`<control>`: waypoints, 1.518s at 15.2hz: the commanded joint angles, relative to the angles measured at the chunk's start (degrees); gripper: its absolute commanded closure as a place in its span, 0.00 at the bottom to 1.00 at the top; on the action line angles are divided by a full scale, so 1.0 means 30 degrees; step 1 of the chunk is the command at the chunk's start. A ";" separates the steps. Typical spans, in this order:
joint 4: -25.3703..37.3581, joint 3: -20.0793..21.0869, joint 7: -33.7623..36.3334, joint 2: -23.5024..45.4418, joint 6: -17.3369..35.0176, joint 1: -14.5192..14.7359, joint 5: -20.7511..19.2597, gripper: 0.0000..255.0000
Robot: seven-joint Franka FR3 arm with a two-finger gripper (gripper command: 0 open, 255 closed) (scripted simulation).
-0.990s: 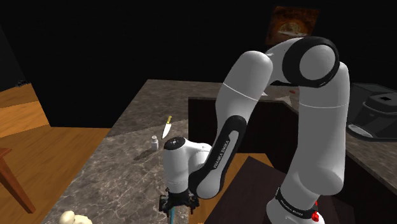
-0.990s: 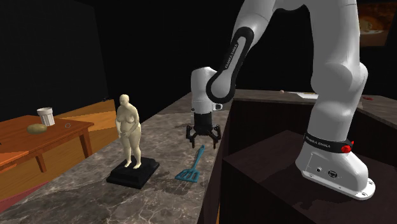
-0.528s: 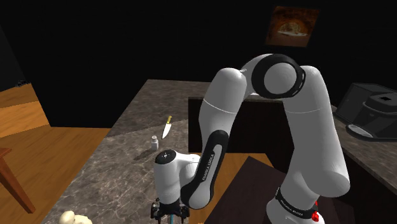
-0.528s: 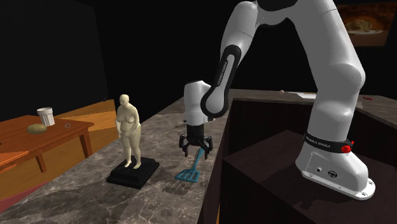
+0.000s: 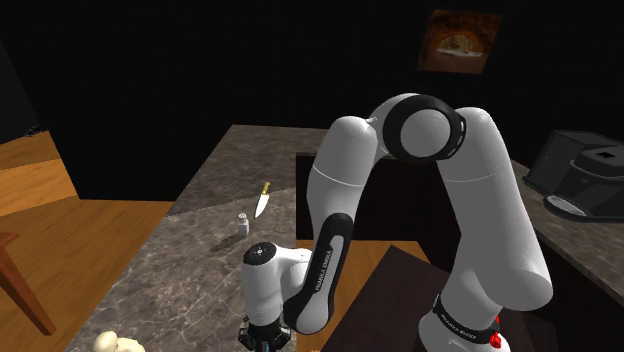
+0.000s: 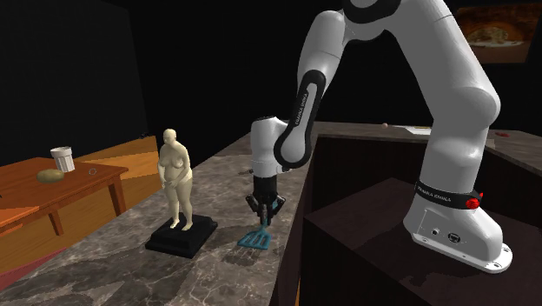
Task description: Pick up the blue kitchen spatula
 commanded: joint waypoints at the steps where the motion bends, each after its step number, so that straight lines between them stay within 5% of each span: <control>1: -0.0099 -0.0028 0.0003 0.0091 -0.0172 0.0005 -0.0002 1.00; 7: -0.0125 -0.0033 0.0009 0.0079 -0.0156 0.0005 -0.0008 1.00; 23: -0.1380 0.3021 -0.1730 -0.4149 -0.3162 -0.2434 0.2643 1.00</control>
